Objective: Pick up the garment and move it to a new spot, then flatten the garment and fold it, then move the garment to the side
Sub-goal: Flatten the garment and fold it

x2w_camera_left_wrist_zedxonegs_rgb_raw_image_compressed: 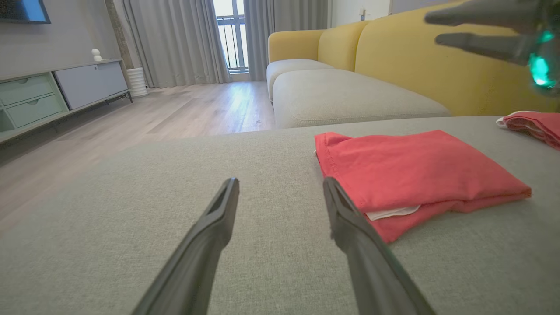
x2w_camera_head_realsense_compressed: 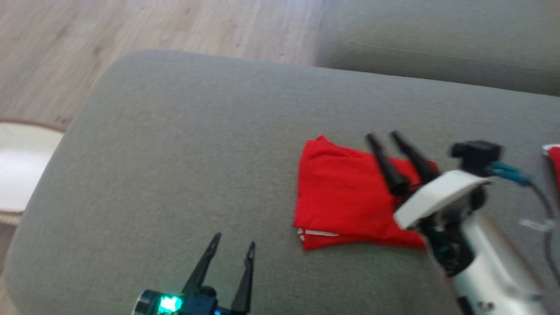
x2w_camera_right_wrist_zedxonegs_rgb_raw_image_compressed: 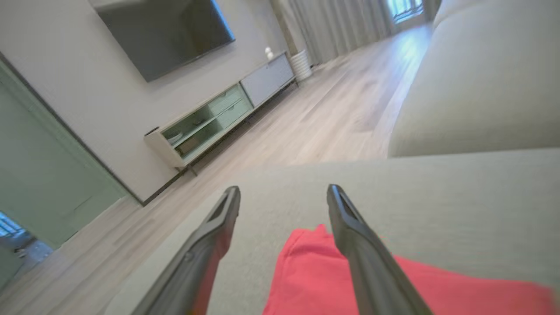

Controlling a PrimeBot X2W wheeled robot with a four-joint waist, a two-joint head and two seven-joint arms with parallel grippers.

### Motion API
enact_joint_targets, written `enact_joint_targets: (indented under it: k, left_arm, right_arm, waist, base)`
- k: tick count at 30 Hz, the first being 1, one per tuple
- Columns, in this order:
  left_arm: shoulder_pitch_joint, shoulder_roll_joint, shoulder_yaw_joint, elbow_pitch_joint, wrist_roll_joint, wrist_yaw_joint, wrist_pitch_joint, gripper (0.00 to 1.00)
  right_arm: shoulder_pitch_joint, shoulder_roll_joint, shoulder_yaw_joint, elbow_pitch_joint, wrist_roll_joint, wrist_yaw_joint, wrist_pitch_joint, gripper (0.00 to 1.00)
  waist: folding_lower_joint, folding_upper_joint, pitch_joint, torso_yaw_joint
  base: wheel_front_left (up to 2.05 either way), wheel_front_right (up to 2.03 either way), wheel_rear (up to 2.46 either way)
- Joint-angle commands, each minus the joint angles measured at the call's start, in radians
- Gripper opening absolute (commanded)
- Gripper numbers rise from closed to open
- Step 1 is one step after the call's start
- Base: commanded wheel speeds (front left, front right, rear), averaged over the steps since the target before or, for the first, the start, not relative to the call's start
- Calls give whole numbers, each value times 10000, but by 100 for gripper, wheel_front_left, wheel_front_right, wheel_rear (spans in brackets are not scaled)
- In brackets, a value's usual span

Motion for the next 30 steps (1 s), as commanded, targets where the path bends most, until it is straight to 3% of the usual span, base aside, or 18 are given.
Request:
enact_joint_targets:
  k: [1,12,20,30]
  left_arm:
    - [-227,27,455,-348,-65,101,-108,100]
    - [298,292,1275,-870,-236,545,-108,100]
    - [823,51,1778,-1125,-480,514,-108,100]
    - [1406,-349,2413,-1094,-383,298,-108,100]
  right_arm:
    - [-169,-212,-4,-464,-159,-7,-314,100]
    - [2238,-2013,-1209,-1644,-985,-7,-2533,100]
    - [3831,-1772,-1720,-1672,-1970,-7,-3449,100]
    - [4608,-628,-1910,-1457,-3081,-7,-3566,100]
  waist:
    - [0,0,-267,-376]
    - [0,0,-823,-1689]
    - [0,0,-978,-1990]
    - [0,0,-1099,-2022]
  base:
    - [0,0,0]
    - [0,0,0]
    - [0,0,0]
    - [0,0,0]
